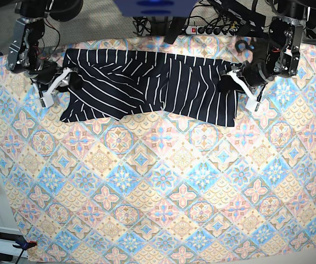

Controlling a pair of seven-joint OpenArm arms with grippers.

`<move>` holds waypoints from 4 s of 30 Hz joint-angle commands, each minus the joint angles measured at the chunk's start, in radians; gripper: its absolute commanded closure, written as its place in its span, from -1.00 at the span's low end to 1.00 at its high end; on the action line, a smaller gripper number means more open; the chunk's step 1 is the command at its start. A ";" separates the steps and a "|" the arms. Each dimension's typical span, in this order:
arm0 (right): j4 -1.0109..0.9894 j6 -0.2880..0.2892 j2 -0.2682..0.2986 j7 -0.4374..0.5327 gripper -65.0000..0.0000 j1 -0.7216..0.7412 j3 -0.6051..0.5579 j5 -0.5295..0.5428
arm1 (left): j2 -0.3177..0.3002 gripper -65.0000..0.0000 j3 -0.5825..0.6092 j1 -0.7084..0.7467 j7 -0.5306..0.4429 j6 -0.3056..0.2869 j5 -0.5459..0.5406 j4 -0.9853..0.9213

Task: Fold the T-shirt properly
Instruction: 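Pinch both ends of the folded strip with both grippers, then fold the strip end held by the right gripper toward the left gripper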

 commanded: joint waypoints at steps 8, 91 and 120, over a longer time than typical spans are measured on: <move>0.003 0.007 0.000 -0.027 0.04 -0.003 -0.070 0.020 | -0.010 1.00 -0.005 -0.006 -0.018 -0.009 -0.014 0.013; 0.476 0.007 -0.141 -0.084 0.94 0.221 -0.712 -0.188 | 0.195 0.70 0.051 -0.113 -0.030 -0.009 0.142 -0.084; 0.519 0.007 -0.142 -0.053 0.30 0.235 -0.715 -0.195 | 0.192 0.24 0.007 -0.107 -0.031 -0.009 0.142 -0.067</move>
